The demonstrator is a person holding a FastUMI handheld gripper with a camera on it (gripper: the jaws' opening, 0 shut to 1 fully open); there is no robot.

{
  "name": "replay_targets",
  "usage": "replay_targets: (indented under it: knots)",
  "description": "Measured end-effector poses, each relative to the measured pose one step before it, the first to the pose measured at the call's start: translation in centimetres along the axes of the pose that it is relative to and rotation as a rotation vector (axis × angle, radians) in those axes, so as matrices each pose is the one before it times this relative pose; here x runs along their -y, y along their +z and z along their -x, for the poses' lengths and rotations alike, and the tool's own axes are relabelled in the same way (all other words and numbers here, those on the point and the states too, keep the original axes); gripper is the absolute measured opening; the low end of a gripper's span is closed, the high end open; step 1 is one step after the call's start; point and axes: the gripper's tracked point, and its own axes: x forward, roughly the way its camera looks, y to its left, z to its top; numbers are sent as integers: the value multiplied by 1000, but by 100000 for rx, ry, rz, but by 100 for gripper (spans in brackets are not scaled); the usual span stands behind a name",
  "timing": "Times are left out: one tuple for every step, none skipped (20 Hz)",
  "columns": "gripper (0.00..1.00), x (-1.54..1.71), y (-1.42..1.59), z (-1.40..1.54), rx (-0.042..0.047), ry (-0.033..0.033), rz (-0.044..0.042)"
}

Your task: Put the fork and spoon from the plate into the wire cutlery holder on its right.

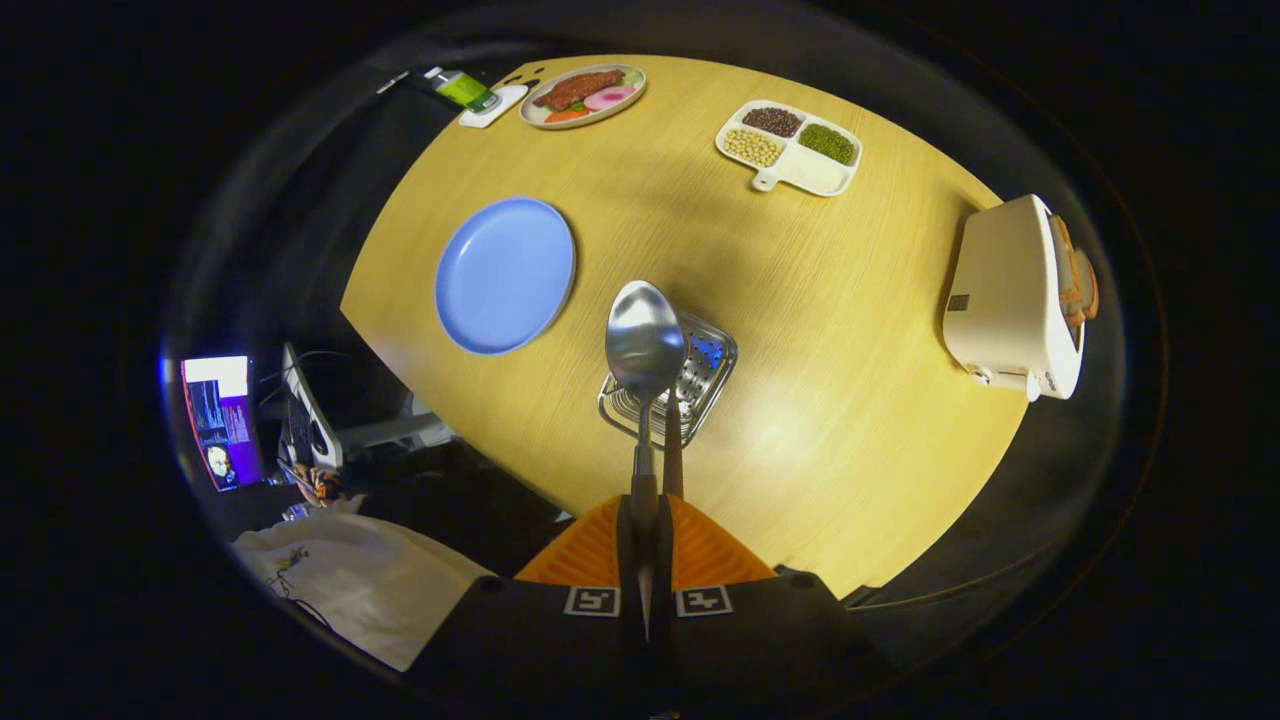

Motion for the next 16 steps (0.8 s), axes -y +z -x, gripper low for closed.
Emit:
replay_targets:
  knots:
    - [6,339,-177,-334,-3458,-471,1120]
    - [7,270,-124,-458,-3418,-698,1155]
    - [7,254,54,-357,-2508,-819,881]
    - [7,249,22,-431,-2794,-275,713]
    - [7,144,34,-280,-2615,293,102]
    - [7,68,196,-200,-1934,181,-227]
    - [8,193,268,-198,-1507,188,-426]
    - [8,46,300,-272,-1601,525,-308]
    - [8,97,342,-173,-702,261,-456]
    - [8,105,332,-68,-129,149,-532]
    - [8,38,370,-56,-232,227,-414]
    - [8,-58,239,-116,-120,396,-473]
    - [12,-148,239,-60,71,775,-821]
    - [13,-168,292,79,360,586,-505]
    - [18,-238,160,171,690,927,-382]
    - [27,-286,205,198,1311,1054,-9]
